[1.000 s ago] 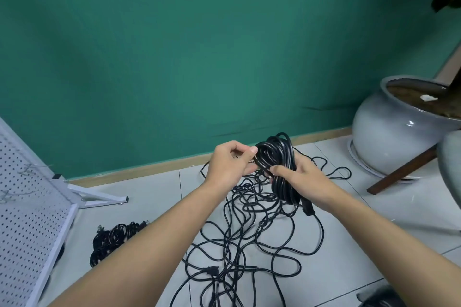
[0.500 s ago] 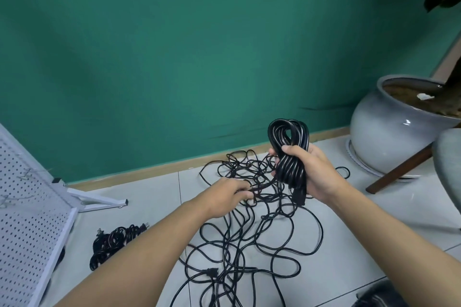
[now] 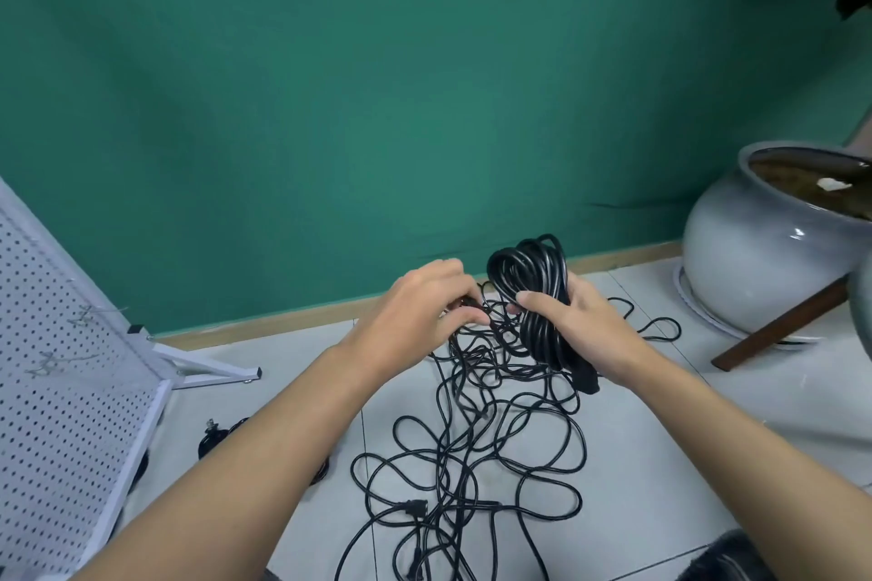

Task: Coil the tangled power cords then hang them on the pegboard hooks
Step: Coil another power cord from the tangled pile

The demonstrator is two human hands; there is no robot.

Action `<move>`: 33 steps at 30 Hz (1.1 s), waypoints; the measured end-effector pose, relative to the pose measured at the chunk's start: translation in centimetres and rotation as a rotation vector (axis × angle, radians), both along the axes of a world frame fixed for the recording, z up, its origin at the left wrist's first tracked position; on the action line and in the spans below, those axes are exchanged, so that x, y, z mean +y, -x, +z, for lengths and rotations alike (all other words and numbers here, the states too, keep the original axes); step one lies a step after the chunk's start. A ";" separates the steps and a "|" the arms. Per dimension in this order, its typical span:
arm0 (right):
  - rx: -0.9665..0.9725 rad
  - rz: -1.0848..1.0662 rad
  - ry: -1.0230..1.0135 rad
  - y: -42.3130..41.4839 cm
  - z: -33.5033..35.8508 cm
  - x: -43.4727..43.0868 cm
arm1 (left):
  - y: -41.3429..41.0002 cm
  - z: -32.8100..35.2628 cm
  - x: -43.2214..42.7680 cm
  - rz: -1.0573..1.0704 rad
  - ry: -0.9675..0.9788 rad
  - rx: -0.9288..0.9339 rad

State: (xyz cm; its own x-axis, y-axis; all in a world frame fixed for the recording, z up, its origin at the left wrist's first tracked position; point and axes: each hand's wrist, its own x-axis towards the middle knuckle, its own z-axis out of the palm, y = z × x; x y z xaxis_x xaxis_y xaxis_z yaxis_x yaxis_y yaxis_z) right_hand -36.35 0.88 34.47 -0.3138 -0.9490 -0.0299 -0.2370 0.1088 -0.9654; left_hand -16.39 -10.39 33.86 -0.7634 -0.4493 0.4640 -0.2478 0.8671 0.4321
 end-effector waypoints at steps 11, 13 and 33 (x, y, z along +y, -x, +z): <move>-0.363 0.402 -0.192 -1.5 -0.3 0.1 | -1.7 1.8 1.1 0.027 -0.025 0.224; -0.442 0.444 -0.211 -1.4 -0.2 0.2 | -1.7 2.0 1.2 0.020 -0.053 0.234; 0.154 0.454 -0.273 -3.2 -0.8 0.3 | -1.2 0.2 0.0 0.011 -0.440 -0.099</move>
State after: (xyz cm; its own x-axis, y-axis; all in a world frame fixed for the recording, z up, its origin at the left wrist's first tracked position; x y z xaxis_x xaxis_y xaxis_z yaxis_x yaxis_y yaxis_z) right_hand -33.13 1.18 33.70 0.1051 -0.9543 -0.2798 -0.4543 0.2042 -0.8671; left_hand -15.23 -10.39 34.06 -0.7884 -0.5960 0.1523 -0.3146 0.6034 0.7328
